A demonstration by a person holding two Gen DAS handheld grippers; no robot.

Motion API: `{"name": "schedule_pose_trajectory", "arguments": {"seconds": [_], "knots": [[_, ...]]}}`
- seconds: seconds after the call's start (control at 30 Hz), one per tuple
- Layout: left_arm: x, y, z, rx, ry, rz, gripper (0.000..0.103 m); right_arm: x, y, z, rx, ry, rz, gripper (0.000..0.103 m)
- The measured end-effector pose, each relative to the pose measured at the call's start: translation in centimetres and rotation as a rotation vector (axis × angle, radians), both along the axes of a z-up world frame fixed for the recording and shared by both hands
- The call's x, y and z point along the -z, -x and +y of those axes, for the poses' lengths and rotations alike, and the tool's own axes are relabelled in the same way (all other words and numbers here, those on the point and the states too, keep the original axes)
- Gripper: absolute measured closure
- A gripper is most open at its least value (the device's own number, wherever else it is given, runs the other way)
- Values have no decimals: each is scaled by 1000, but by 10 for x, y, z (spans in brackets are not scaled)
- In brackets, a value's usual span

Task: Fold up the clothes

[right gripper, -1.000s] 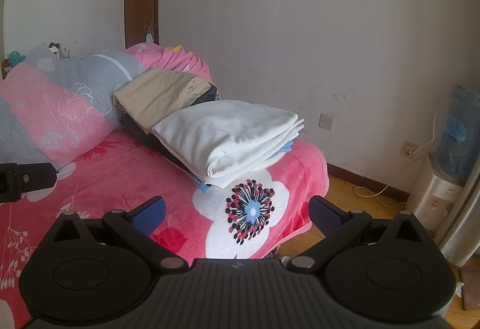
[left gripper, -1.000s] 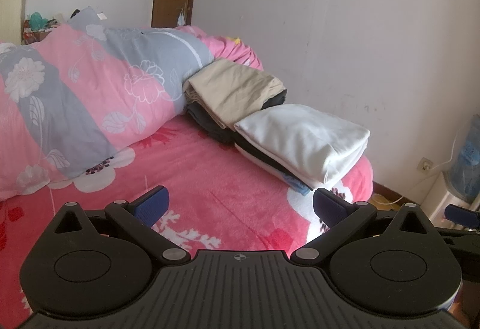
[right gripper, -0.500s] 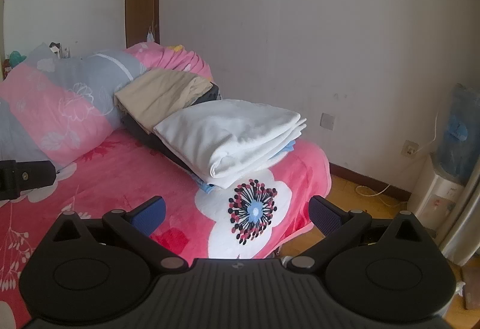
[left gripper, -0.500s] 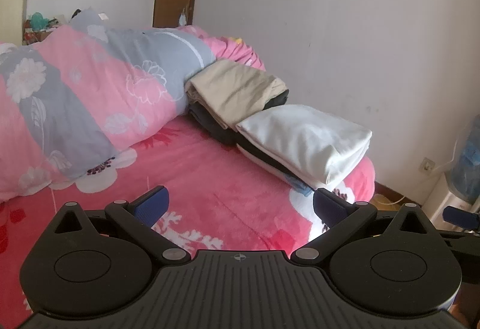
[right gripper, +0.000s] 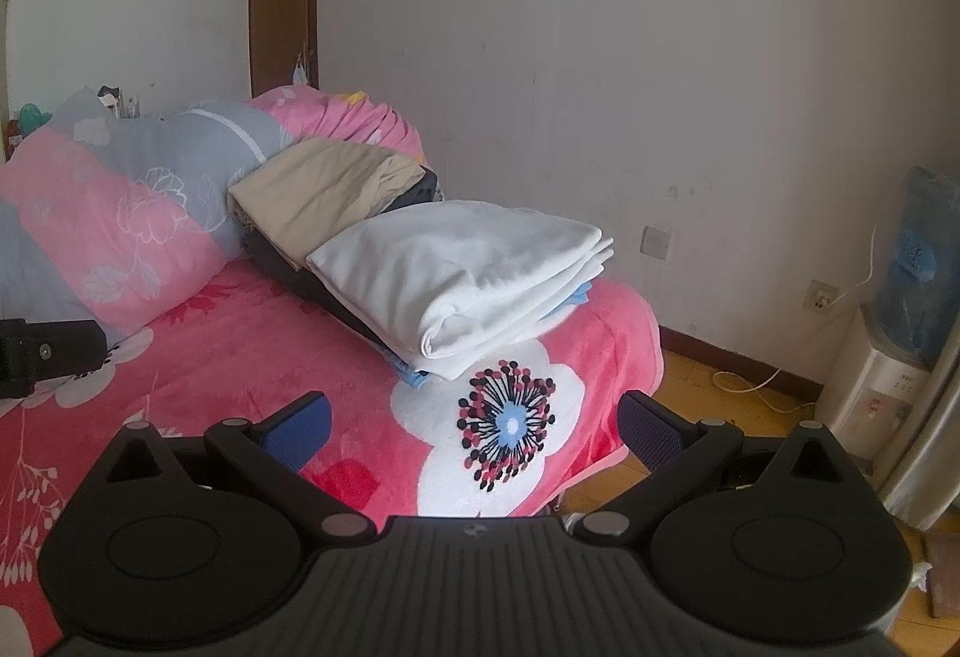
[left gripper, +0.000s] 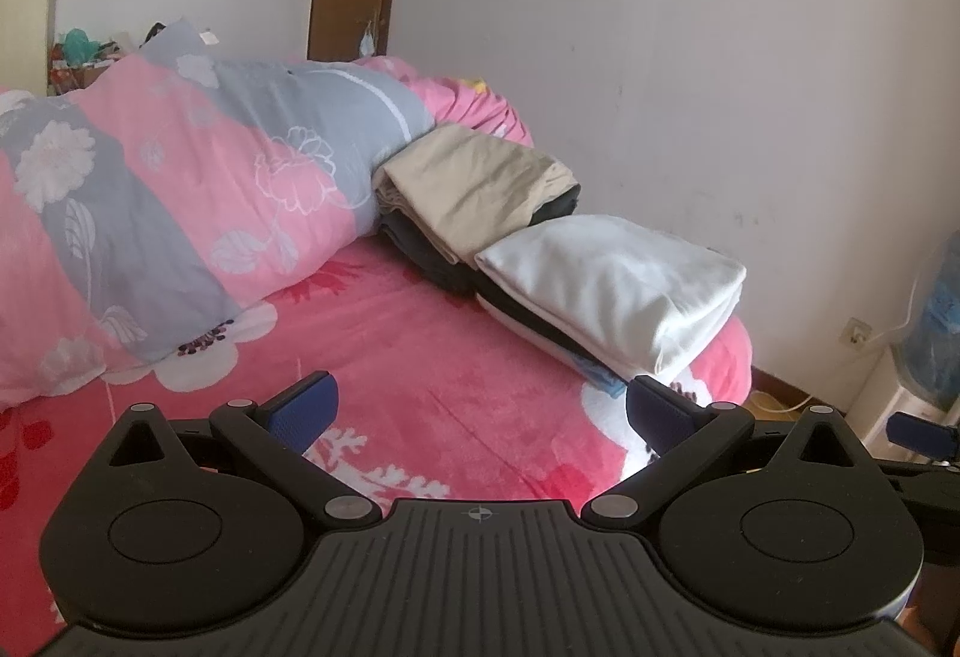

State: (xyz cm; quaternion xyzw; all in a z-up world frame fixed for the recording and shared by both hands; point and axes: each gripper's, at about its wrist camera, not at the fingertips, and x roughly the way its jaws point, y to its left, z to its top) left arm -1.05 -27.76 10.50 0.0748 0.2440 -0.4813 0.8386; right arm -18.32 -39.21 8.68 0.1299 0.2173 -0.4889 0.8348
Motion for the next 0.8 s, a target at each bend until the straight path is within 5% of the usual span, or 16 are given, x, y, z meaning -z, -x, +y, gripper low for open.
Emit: {"name": "schedule_pose_trajectory", "arguments": {"seconds": [0.8], "knots": [[-5,-3,1,-2,5,-15,0,-2,-4,0,3,14,0,0]]}}
